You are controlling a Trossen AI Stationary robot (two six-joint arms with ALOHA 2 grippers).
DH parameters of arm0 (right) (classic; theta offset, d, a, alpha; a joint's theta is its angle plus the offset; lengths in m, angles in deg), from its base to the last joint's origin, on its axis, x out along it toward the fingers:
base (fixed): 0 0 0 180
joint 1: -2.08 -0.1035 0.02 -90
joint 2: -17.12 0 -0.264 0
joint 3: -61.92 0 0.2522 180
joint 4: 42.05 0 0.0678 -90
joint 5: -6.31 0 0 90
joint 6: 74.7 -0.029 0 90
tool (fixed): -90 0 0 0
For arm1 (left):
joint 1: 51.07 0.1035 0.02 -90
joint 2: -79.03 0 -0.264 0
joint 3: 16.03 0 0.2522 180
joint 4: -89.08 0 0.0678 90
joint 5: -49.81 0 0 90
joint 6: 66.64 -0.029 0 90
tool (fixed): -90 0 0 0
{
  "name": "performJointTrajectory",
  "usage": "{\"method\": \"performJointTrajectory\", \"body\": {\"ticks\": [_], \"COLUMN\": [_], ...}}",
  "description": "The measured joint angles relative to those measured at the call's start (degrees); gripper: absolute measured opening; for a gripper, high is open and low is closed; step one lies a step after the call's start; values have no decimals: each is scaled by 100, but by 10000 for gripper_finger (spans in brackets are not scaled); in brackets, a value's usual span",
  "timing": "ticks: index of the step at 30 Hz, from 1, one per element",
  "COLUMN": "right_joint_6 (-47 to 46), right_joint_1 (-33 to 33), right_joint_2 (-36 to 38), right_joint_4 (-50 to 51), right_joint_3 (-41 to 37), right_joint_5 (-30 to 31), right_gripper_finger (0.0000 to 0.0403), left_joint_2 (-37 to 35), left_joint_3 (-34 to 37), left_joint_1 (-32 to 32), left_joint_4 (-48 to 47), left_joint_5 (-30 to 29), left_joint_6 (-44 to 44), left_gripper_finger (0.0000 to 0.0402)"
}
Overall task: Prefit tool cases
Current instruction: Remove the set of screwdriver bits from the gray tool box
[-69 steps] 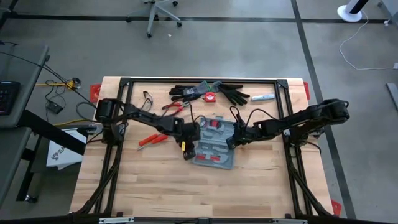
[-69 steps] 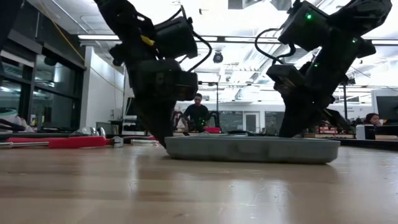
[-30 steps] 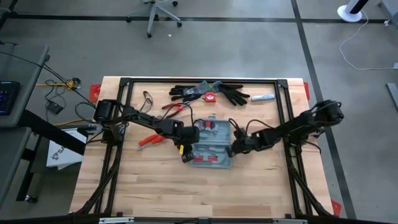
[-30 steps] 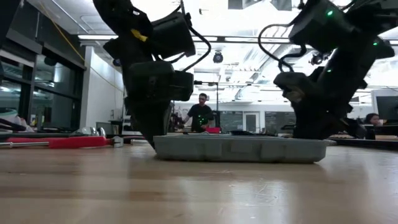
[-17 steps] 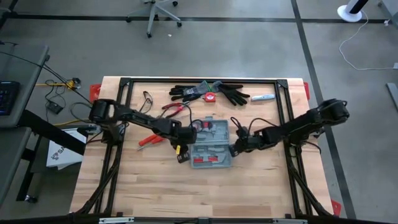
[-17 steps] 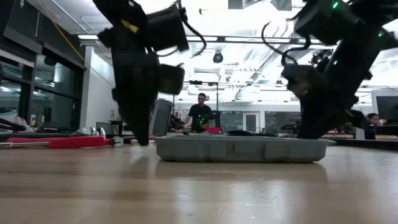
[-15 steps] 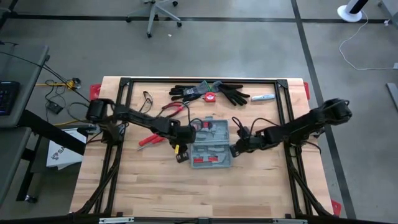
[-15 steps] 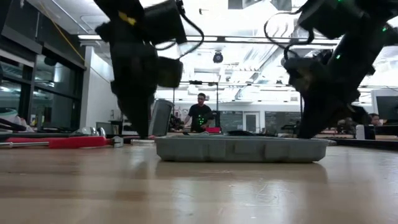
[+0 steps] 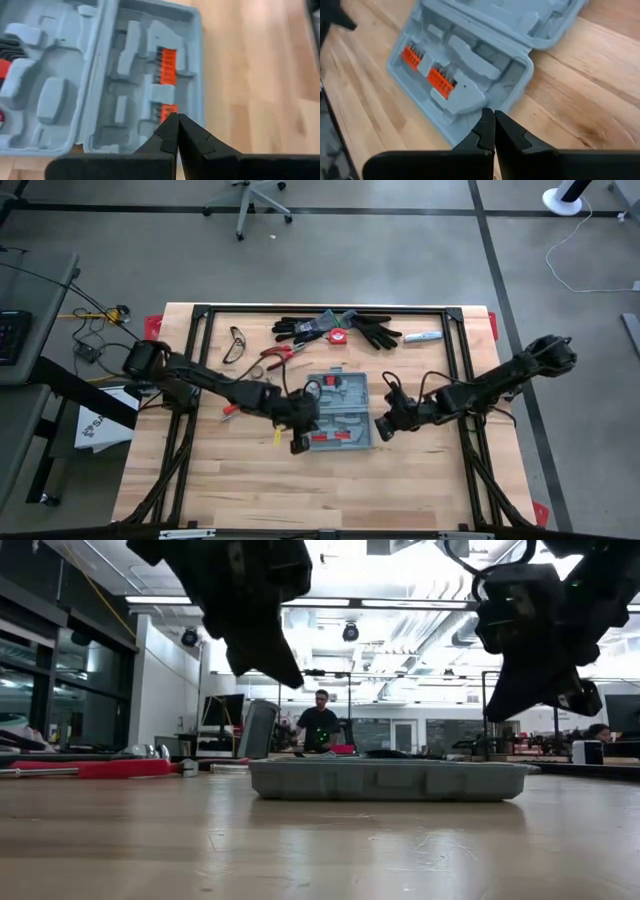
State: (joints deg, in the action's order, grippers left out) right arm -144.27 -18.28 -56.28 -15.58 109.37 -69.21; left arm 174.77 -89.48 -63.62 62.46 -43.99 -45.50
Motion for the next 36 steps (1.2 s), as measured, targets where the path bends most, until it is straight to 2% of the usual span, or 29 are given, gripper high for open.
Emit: {"method": "performJointTrajectory", "body": {"ticks": [2,6,12,17,20,26,30,36], "right_joint_6": [166,415,558,558,599,689,810,859], "right_joint_1": [0,0,0,13,49,251,393,503], "right_joint_2": [0,0,-4,-4,-4,-4,-4,-9], "right_joint_4": [-7,-12,-6,-13,-52,-140,-270,-304], "right_joint_3": [0,0,0,0,0,0,0,0], "right_joint_5": [-4,-2,-128,-88,12,33,34,33], "right_gripper_finger": [0,0,0,0,0,0,0,0], "left_joint_2": [106,206,256,256,256,256,333,820], "left_joint_3": [3,-15,-15,-15,-15,-15,-19,-177], "left_joint_1": [-73,-82,-79,-63,-19,0,56,-4], "left_joint_4": [236,304,0,42,23,19,39,66], "left_joint_5": [-140,124,28,-244,-315,-315,-79,187], "left_joint_6": [134,276,261,-317,-522,-1144,-1124,-939], "left_gripper_finger": [3,29,107,175,202,208,202,198]}}
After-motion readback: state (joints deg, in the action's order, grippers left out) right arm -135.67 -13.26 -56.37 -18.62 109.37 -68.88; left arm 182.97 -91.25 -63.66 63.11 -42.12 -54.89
